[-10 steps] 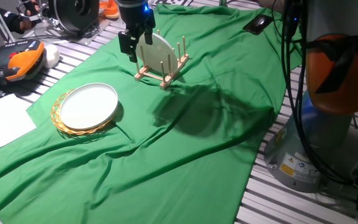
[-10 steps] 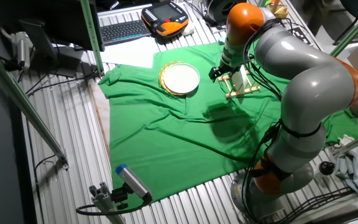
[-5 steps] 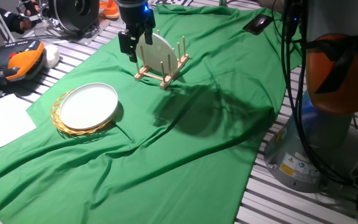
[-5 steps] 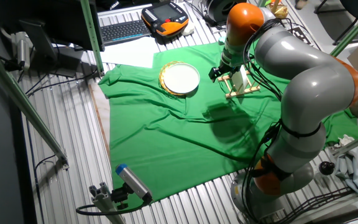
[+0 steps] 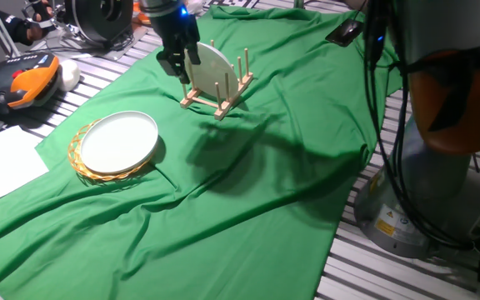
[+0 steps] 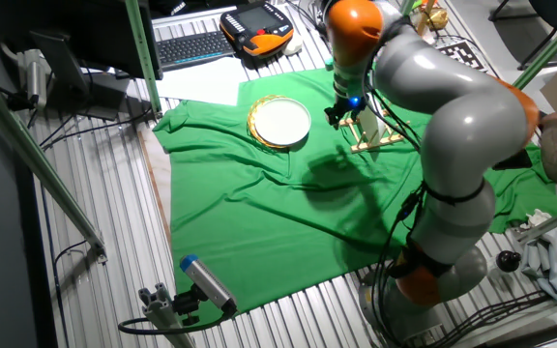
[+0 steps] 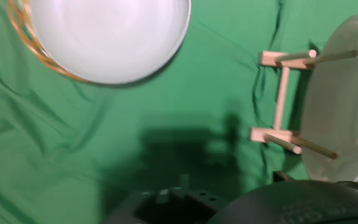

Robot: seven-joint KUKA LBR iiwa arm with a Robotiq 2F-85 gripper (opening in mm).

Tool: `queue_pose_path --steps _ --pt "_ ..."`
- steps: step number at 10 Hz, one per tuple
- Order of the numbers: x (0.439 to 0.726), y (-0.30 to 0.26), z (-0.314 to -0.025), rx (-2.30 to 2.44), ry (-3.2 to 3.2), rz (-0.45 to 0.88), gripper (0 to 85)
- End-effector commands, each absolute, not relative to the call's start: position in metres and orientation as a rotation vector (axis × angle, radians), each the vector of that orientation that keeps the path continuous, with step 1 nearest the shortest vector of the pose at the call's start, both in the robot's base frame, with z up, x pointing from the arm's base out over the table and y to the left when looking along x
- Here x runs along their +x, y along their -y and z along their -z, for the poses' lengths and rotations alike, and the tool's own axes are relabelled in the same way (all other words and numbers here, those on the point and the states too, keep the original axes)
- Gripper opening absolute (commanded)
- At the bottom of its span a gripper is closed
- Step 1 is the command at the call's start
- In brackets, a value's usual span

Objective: Take the dish off the dish rack

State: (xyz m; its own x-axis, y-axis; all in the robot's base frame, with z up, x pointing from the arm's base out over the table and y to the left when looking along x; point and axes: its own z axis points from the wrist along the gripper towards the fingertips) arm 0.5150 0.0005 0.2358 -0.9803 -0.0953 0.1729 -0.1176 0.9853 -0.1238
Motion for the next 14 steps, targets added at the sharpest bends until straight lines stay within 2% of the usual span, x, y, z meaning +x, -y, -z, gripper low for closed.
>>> queue_pose_path --steps 1,14 --pt "0.515 -0.0007 -0.2359 0.162 2.909 -0.2 0.0" --pt "0.515 -0.0007 -0.2359 0.127 2.914 -0.204 0.0"
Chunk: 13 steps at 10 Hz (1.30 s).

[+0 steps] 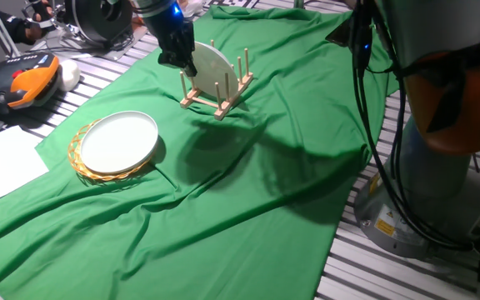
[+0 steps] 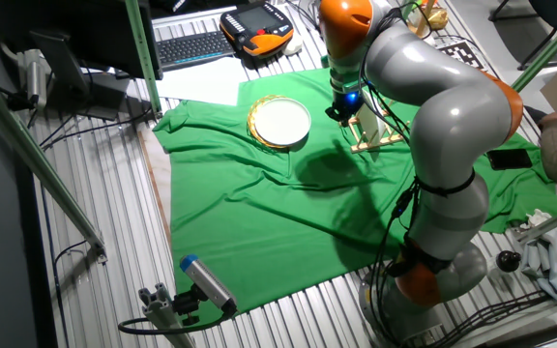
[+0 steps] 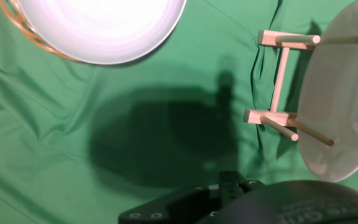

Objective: Take the dish off the dish rack

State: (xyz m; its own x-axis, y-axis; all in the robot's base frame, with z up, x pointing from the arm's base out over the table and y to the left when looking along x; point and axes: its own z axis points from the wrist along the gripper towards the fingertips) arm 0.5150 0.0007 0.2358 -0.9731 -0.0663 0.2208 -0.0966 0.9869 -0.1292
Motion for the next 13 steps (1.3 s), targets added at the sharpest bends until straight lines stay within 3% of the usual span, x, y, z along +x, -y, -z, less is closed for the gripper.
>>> queue_pose_path --steps 1,8,12,13 --pt "0.515 -0.0007 -0.2359 0.104 2.915 -0.209 0.0" --pt "0.515 -0.0007 -0.2359 -0.082 3.018 -0.374 0.0" --pt "0.515 -0.0007 -0.2359 -0.224 3.031 -0.405 0.0" --pt "0.515 -0.0007 -0.2359 -0.226 3.06 -0.352 0.0"
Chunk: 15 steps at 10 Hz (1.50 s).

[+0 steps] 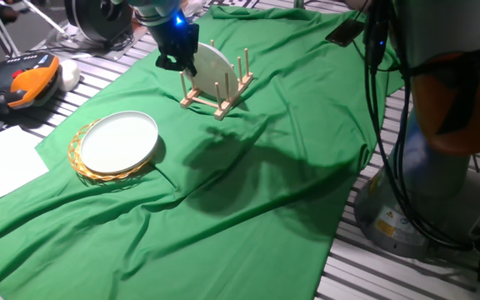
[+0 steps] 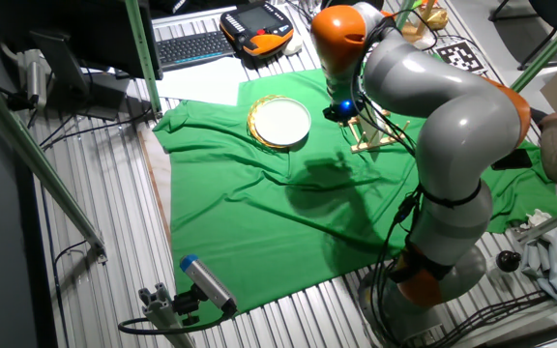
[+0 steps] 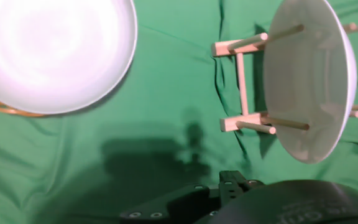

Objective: Take the dish off the dish rack

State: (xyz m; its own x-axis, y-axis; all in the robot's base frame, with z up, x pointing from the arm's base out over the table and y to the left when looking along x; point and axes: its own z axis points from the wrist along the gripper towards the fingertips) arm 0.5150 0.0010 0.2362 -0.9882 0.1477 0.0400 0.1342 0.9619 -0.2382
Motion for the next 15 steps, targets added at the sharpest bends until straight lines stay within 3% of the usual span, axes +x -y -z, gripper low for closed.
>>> queue_pose_path --steps 1,2,4,7,8,11,15 --pt "0.515 -0.001 -0.236 -0.202 3.039 -0.43 0.0" --pt "0.515 -0.001 -0.236 -0.194 3.005 -0.444 0.0" --pt "0.516 0.002 -0.237 -0.186 2.986 -0.517 34.0" --pt "0.541 0.066 -0.246 -0.167 3.011 -0.511 34.0" --pt "0.548 0.083 -0.245 -0.152 3.015 -0.508 51.0" --pt "0.56 0.112 -0.244 -0.12 3.03 -0.539 51.0" --pt "0.567 0.147 -0.22 -0.039 3.079 -0.544 51.0"
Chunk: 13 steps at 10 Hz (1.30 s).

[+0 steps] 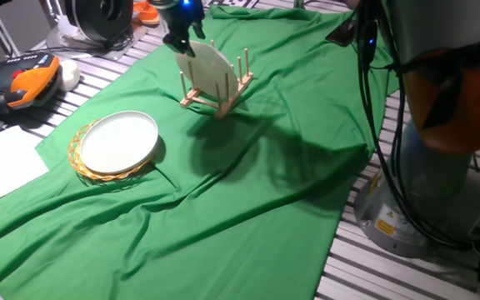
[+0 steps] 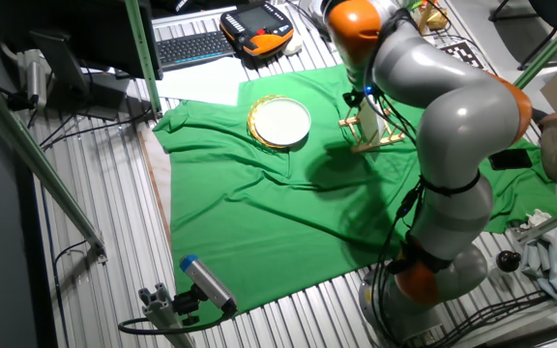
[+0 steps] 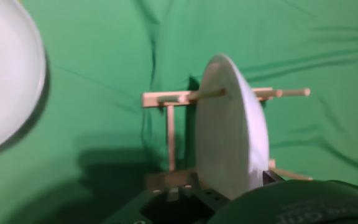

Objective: Take the dish off the dish rack

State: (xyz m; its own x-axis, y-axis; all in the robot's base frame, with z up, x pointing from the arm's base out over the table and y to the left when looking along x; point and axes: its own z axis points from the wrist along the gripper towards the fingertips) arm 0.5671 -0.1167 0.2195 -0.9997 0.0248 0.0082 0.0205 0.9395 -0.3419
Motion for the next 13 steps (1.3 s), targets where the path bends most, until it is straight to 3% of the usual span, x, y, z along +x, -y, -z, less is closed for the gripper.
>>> queue_pose_path --steps 1,5,6,7,8,13 --pt "0.568 0.152 -0.216 -0.022 3.087 -0.541 51.0" --pt "0.576 0.158 -0.2 0.053 3.084 -0.555 51.0" --pt "0.578 0.156 -0.198 0.089 3.073 -0.55 34.0" --pt "0.581 0.154 -0.196 0.14 3.06 -0.496 0.0" --pt "0.582 0.151 -0.197 0.174 3.055 -0.462 0.0" --pt "0.581 0.14 -0.213 0.33 2.98 -0.563 0.0"
